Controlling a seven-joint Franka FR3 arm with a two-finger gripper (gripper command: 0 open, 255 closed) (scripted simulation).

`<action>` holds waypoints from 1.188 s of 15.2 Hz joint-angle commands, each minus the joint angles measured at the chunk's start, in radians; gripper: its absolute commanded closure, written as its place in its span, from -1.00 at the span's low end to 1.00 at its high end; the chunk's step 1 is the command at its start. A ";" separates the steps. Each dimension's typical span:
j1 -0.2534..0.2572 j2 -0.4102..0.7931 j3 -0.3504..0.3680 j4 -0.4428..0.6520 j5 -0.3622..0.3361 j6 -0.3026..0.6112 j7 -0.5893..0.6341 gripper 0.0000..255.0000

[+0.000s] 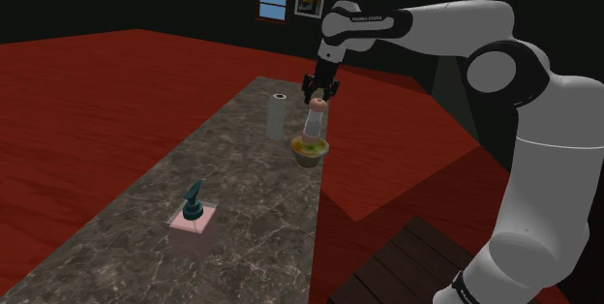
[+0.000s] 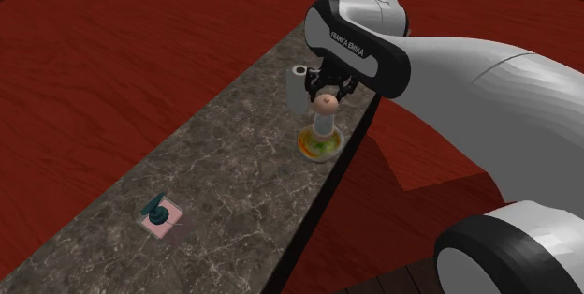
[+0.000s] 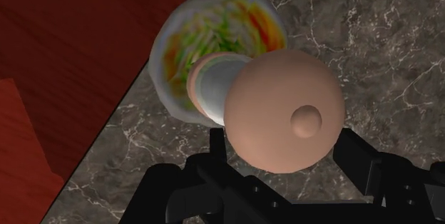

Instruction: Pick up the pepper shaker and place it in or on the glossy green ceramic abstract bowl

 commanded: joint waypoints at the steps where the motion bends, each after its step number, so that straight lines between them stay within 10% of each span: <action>1: 0.000 0.001 0.000 -0.002 0.000 0.000 0.000 -1.00; 18: -0.009 0.008 -0.003 0.134 -0.002 -0.130 0.005 -1.00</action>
